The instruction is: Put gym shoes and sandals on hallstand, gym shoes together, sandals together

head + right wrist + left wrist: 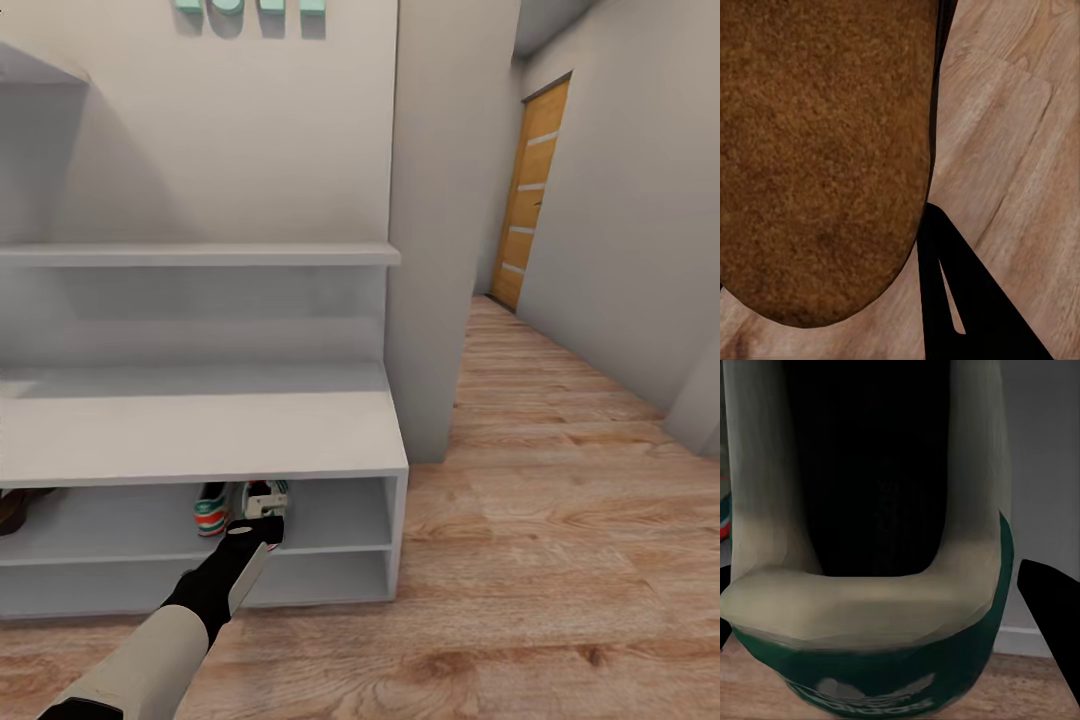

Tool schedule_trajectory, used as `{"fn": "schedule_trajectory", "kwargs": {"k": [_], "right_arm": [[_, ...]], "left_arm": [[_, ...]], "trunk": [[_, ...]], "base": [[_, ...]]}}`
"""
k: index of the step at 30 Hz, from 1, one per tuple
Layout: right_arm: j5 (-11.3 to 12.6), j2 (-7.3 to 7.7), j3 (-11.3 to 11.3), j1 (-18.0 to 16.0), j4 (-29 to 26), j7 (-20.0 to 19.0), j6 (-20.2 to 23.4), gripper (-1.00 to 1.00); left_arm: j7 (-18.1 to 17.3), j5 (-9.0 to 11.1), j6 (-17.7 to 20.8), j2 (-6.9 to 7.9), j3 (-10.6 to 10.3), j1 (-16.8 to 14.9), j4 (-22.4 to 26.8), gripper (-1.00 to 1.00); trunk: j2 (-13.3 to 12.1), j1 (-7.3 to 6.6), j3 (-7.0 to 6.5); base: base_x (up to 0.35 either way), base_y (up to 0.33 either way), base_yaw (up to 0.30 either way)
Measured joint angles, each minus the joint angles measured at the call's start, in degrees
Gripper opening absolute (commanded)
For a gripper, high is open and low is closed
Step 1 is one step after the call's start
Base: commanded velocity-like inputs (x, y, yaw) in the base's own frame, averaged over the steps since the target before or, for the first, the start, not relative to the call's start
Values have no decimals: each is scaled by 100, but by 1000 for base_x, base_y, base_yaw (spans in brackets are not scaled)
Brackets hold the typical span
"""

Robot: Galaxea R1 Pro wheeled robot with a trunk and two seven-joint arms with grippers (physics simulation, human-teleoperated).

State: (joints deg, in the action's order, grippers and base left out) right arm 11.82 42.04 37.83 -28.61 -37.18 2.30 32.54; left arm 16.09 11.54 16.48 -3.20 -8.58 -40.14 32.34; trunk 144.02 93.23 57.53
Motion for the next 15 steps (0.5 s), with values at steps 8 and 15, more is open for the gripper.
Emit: {"fn": "schedule_trajectory", "kwargs": {"k": [8, 15], "right_arm": [[-1, -2, 0, 0, -1, 1, 2, -100], [-1, -2, 5, 0, 3, 0, 2, -100]], "left_arm": [[-1, 4, -1, 7, 1, 0, 0, -100], [-1, 1, -1, 7, 1, 0, 0, -100]], "trunk": [[0, 0, 0], [0, -1, 0]], "base": [[56, 108, 0], [60, 4, 0]]}}
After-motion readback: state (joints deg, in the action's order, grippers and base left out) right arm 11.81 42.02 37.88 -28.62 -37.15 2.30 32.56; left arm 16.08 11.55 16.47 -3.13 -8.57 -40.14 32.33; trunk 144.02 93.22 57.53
